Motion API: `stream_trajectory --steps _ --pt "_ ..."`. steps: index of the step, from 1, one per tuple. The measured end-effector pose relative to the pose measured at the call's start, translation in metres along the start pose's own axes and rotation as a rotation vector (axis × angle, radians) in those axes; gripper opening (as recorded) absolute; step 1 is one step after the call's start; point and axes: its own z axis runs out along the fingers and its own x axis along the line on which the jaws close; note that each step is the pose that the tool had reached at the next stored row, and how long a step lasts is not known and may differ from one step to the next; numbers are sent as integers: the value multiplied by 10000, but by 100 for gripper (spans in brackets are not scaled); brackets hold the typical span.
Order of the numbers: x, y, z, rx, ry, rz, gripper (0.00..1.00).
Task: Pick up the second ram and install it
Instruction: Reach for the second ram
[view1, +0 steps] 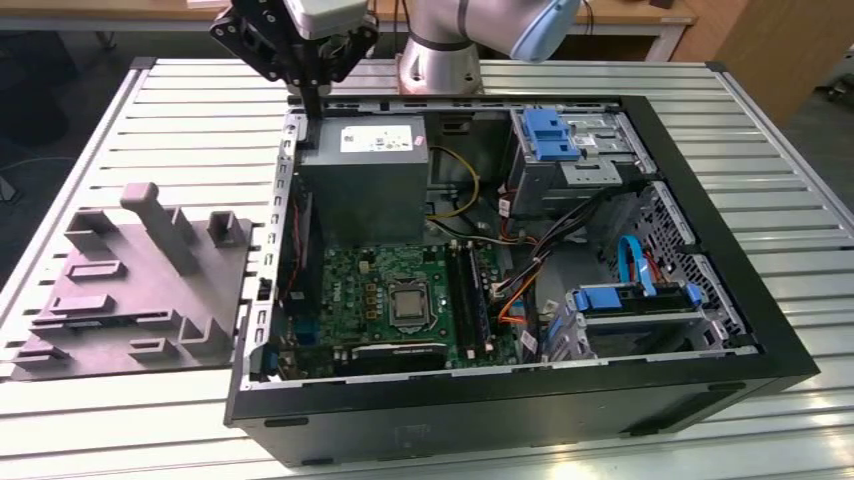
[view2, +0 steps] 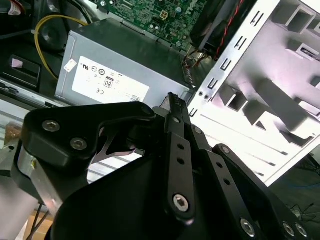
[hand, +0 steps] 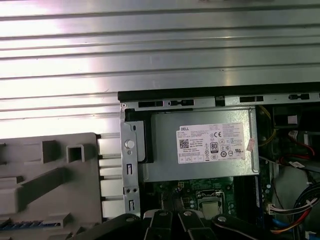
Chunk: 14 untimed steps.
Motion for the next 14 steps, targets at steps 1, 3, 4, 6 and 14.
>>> stream_trajectory --steps 1,3,4,6,14 --pt "12 -1 0 0 0 0 10" --pt "34 -3 -1 0 0 0 10" --pt "41 -3 -1 -1 -1 0 10" --pt "56 -4 -2 1 0 1 10" --pt "110 -9 -3 0 0 0 10"
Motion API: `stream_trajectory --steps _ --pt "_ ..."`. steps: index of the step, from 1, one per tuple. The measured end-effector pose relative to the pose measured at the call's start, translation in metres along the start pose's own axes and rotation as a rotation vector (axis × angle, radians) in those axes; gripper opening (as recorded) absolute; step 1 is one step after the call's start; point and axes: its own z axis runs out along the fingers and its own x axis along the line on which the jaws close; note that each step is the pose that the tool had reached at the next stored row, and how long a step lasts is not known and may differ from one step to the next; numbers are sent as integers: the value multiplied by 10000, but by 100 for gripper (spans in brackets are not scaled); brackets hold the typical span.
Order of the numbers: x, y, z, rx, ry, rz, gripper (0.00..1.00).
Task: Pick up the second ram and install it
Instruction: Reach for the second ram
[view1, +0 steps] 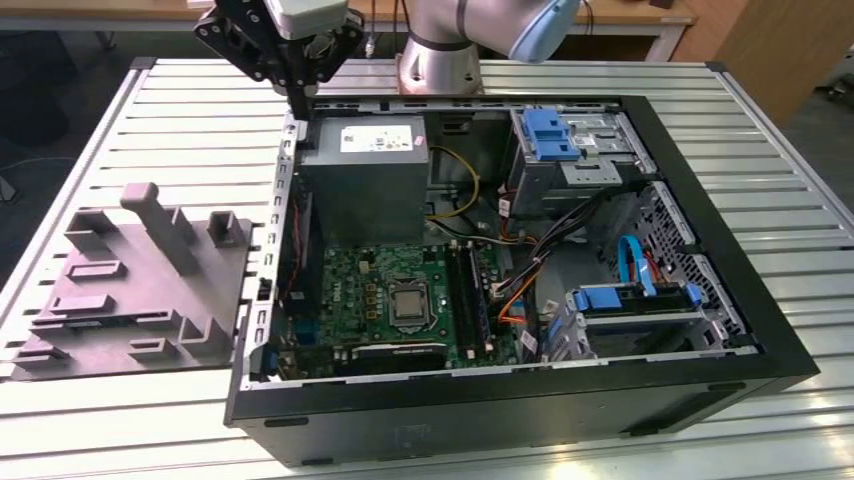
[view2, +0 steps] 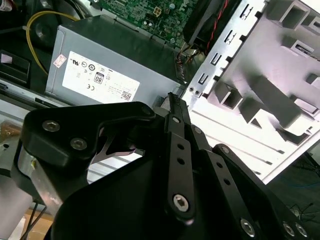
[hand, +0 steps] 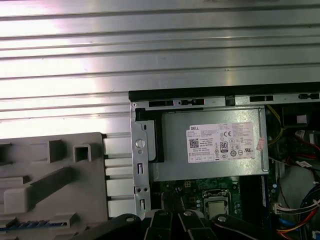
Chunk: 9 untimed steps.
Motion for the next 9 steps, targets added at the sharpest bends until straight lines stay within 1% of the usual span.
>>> stream_trajectory --steps 3,9 --pt "25 -2 0 0 0 0 10" --pt "121 -9 -3 -1 0 -1 10"
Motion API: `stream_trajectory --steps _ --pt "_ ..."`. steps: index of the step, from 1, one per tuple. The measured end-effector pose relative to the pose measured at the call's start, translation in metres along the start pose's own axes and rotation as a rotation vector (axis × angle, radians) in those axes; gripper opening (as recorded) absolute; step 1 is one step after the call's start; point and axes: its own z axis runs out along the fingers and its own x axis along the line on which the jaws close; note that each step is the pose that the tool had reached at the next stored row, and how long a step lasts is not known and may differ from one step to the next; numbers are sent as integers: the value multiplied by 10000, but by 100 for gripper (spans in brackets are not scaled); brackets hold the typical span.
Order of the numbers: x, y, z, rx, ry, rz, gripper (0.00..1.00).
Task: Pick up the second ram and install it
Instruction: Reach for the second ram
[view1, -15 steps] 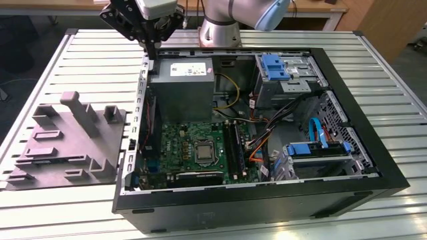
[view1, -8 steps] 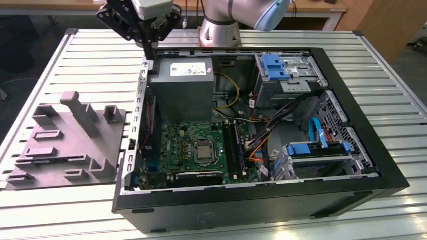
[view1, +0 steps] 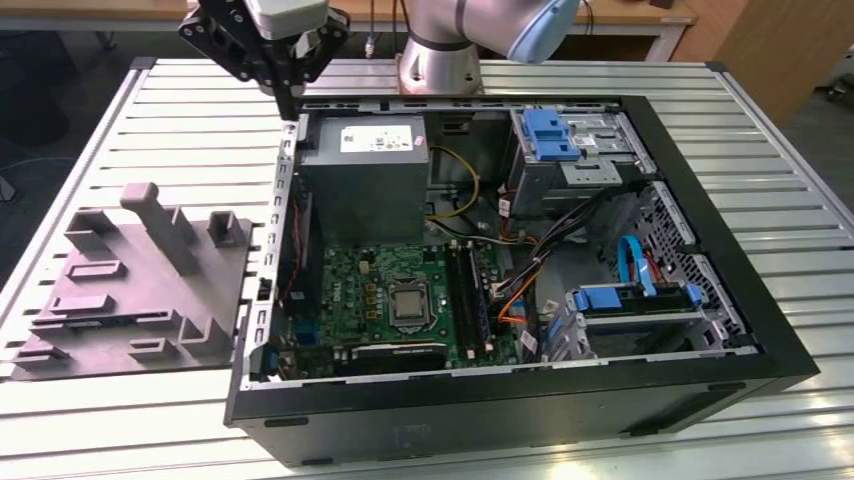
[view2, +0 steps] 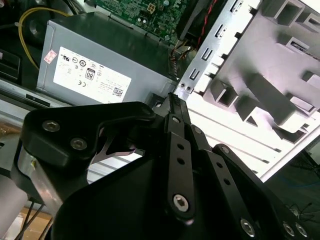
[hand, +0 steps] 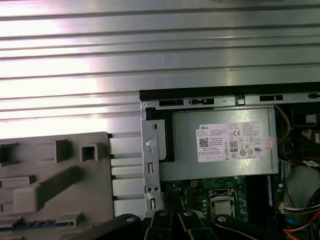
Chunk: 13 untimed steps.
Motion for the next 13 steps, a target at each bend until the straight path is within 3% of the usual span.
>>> stream_trajectory --steps 13 --pt "226 -17 -5 0 0 1 10"
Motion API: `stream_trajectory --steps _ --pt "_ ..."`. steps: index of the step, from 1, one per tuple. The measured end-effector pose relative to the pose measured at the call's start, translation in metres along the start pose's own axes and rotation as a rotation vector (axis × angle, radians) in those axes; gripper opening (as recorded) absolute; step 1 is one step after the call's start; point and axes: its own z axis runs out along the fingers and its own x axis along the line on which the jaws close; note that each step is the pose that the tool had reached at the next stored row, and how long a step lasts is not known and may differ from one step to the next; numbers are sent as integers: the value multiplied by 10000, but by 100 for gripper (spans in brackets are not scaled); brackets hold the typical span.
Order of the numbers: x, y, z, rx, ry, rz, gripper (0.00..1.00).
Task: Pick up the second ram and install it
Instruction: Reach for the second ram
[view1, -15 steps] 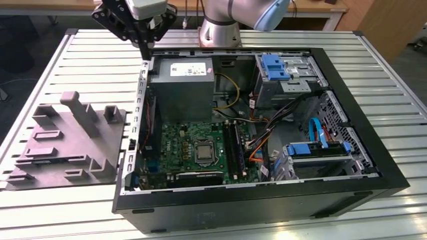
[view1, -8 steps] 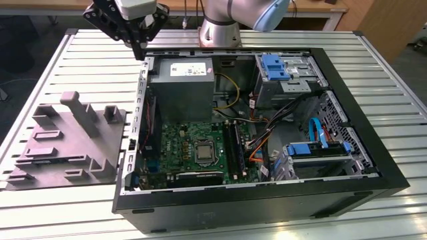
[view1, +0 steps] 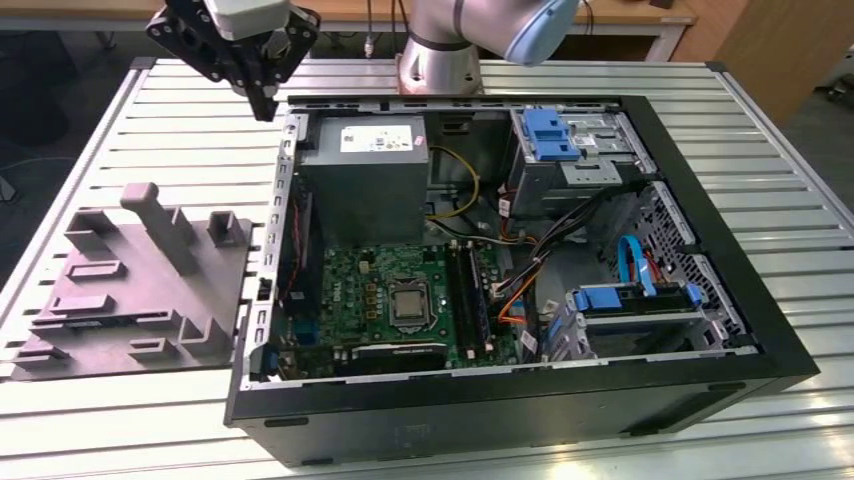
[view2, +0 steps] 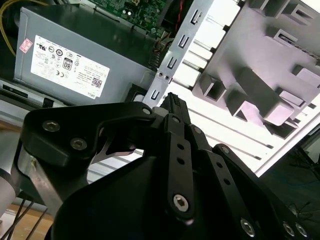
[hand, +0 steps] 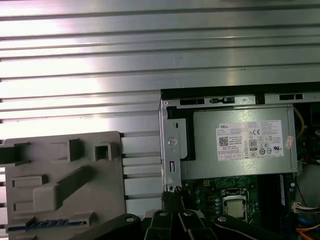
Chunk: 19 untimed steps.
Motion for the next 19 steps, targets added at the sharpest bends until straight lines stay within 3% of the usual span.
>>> stream_trajectory --steps 12,19 --pt "233 -18 -4 0 0 0 10" --pt "408 -31 -7 0 0 0 10"
